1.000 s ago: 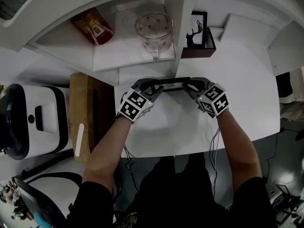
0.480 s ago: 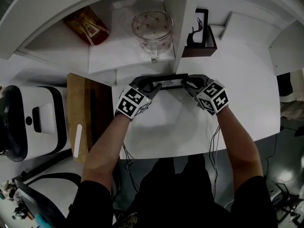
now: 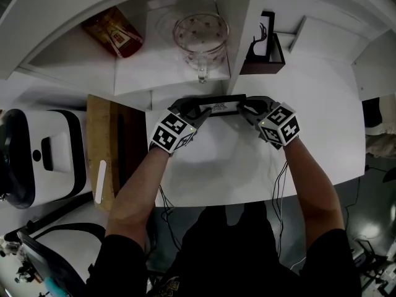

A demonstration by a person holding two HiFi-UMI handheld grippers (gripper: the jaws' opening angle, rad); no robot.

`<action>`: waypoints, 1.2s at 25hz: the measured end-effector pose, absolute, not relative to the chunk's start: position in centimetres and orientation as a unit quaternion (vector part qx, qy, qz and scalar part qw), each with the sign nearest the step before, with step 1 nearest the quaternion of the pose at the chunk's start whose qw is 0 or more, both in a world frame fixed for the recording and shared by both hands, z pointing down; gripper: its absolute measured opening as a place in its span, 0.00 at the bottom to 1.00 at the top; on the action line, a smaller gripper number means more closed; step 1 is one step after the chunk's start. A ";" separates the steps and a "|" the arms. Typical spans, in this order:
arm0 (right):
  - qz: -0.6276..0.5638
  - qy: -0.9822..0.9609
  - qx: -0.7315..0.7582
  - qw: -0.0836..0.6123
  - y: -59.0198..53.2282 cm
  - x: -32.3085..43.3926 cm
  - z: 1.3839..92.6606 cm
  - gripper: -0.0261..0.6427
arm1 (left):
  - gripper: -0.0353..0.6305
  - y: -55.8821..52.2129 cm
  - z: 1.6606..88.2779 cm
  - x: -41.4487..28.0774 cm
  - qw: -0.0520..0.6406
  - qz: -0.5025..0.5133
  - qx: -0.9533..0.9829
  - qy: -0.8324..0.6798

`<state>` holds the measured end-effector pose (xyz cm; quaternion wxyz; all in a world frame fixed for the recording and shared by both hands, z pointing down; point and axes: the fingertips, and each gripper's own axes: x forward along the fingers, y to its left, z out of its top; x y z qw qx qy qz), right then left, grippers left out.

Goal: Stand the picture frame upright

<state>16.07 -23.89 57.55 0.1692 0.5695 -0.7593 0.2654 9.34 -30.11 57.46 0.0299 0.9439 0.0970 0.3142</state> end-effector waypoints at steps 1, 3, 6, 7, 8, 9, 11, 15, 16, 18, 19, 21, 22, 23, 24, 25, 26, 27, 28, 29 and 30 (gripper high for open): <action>0.266 -0.759 0.569 0.168 -23.9 16.1 57.6 0.15 | 0.26 -30.2 57.5 9.3 0.032 0.314 0.944 0.096; 0.266 -0.759 0.570 0.167 -23.9 16.1 57.6 0.15 | 0.26 -30.3 57.5 9.4 0.035 0.313 0.944 0.094; 0.261 -0.760 0.569 0.172 -23.8 16.0 57.5 0.15 | 0.29 -30.5 57.5 9.3 0.034 0.314 0.944 0.090; 0.259 -0.761 0.569 0.173 -23.8 16.0 57.5 0.15 | 0.29 -30.6 57.5 9.1 0.030 0.316 0.944 0.089; 0.257 -0.762 0.568 0.174 -23.7 16.0 57.4 0.15 | 0.29 -30.7 57.5 9.0 0.026 0.317 0.944 0.086; 0.255 -0.763 0.568 0.174 -23.7 16.1 57.3 0.16 | 0.29 -30.8 57.4 8.8 0.023 0.318 0.944 0.083; 0.254 -0.762 0.571 0.172 -23.3 16.3 57.1 0.18 | 0.29 -31.1 57.3 8.3 0.021 0.319 0.945 0.076; 0.248 -0.754 0.584 0.171 -22.0 16.8 56.7 0.19 | 0.29 -31.3 57.0 6.8 0.022 0.316 0.946 0.062; 0.246 -0.749 0.591 0.167 -21.6 16.9 56.5 0.19 | 0.29 -31.3 56.9 6.3 0.020 0.317 0.946 0.059; 0.244 -0.739 0.609 0.156 -20.7 17.2 56.1 0.19 | 0.29 -31.2 56.6 5.5 0.016 0.317 0.947 0.053; 0.243 -0.732 0.618 0.149 -20.2 17.3 55.9 0.19 | 0.29 -31.1 56.5 5.1 0.015 0.315 0.948 0.049; 0.242 -0.717 0.640 0.133 -19.3 17.5 55.4 0.19 | 0.29 -31.1 56.1 4.1 0.015 0.310 0.950 0.039; 0.242 -0.709 0.650 0.124 -18.8 17.6 55.1 0.19 | 0.29 -31.2 55.9 3.5 0.015 0.309 0.950 0.033; 0.242 -0.701 0.661 0.114 -18.2 17.6 54.8 0.19 | 0.29 -31.2 55.7 2.9 0.016 0.308 0.951 0.027; 0.243 -0.693 0.671 0.105 -17.7 17.7 54.6 0.15 | 0.29 -31.2 55.5 2.3 0.018 0.308 0.951 0.022; 0.243 -0.685 0.680 0.097 -17.0 17.7 54.3 0.12 | 0.27 -31.1 55.3 1.6 0.019 0.306 0.952 0.016; 0.243 -0.677 0.688 0.092 -16.4 17.7 54.1 0.08 | 0.24 -31.0 55.0 1.0 0.020 0.304 0.953 0.011; 0.242 -0.671 0.695 0.087 -15.9 17.6 53.8 0.07 | 0.20 -30.8 54.6 0.5 0.020 0.300 0.954 0.005; 0.242 -0.666 0.701 0.083 -15.4 17.4 53.5 0.07 | 0.15 -30.7 54.2 -0.1 0.019 0.297 0.955 -0.002; 0.241 -0.662 0.706 0.080 -14.9 17.1 53.1 0.06 | 0.07 -30.5 53.9 -0.6 0.017 0.294 0.956 -0.007; 0.240 -0.658 0.710 0.076 -14.5 16.9 52.8 0.06 | 0.07 -30.2 53.7 -1.0 0.017 0.292 0.956 -0.010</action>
